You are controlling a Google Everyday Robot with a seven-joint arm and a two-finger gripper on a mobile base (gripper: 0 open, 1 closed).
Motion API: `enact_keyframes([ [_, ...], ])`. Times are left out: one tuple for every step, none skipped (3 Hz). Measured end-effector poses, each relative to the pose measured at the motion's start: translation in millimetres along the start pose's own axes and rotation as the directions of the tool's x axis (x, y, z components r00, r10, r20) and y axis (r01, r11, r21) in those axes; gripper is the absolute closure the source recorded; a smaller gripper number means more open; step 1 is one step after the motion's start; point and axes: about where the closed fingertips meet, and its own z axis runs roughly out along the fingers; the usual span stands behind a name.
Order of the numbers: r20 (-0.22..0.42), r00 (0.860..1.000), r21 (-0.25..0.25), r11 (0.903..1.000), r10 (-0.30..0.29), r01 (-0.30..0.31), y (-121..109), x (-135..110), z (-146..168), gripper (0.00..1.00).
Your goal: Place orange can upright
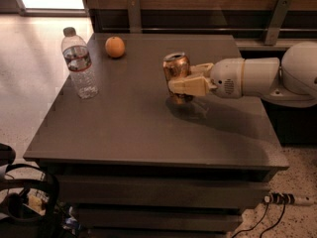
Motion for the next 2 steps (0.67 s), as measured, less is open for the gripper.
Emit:
enact_keyframes([
  [0.045,0.999,0.006,0.9999,-0.008,0.008,8.3,20.9,1.2,1.00],
  [0.065,0.998,0.016,0.9998,-0.012,0.011,13.0,38.7,-2.9,1.00],
])
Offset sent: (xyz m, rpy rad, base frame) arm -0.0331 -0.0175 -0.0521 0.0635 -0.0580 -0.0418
